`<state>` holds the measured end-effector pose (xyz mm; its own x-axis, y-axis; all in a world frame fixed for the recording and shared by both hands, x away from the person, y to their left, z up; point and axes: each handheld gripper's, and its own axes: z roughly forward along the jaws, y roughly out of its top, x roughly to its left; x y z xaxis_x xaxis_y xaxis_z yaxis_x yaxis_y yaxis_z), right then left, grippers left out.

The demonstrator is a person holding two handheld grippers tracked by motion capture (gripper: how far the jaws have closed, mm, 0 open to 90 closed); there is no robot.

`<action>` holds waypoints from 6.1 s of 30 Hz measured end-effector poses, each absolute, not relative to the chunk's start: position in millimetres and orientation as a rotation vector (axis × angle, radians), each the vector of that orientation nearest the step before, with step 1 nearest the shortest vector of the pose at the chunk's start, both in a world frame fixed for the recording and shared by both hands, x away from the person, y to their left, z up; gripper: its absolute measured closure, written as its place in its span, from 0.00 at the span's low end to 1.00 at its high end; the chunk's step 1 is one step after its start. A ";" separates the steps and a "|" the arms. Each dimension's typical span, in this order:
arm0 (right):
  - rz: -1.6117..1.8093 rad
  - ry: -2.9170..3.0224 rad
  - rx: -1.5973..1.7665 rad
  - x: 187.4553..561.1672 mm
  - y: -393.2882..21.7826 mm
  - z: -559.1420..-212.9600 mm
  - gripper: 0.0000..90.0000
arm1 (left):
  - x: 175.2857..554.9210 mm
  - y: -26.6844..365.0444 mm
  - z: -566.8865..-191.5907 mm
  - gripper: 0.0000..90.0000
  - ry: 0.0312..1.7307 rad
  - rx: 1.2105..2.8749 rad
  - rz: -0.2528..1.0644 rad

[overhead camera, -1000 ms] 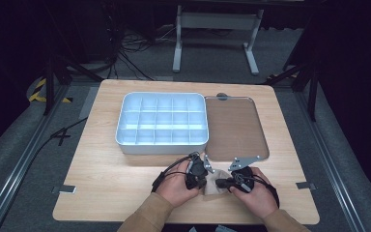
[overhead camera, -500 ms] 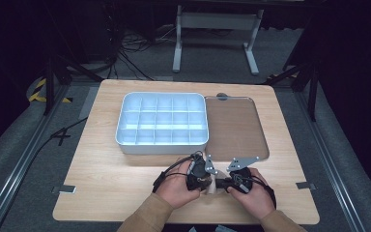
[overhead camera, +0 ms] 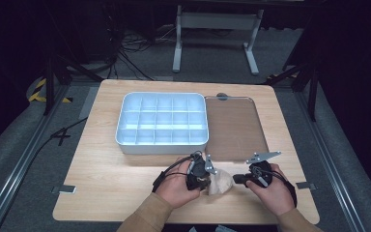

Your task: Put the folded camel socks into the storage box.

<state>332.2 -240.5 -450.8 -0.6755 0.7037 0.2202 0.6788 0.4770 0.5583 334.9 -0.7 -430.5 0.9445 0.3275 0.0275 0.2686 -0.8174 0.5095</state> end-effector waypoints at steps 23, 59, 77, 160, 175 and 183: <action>1.028 2.728 1.240 328.2 -218.8 -462.8 0.98 | 326.7 -3.6 -424.9 0.60 0.223 2.487 0.101; 1.223 2.601 1.327 330.9 -220.6 -452.6 0.60 | 330.1 -18.2 -451.4 0.45 0.206 2.495 0.125; 1.216 2.612 1.426 337.5 -208.5 -468.1 0.52 | 328.2 -15.0 -453.0 0.43 0.222 2.485 0.135; 1.369 2.354 1.178 390.8 -236.7 -356.1 0.85 | 342.9 62.9 -416.6 0.29 0.686 2.389 0.189; 1.326 2.364 1.172 435.7 -245.2 -355.8 0.84 | 343.9 65.4 -416.2 0.29 0.703 2.377 0.184; 1.302 2.373 1.155 442.4 -241.6 -353.5 0.84 | 344.5 67.2 -416.2 0.30 0.710 2.380 0.180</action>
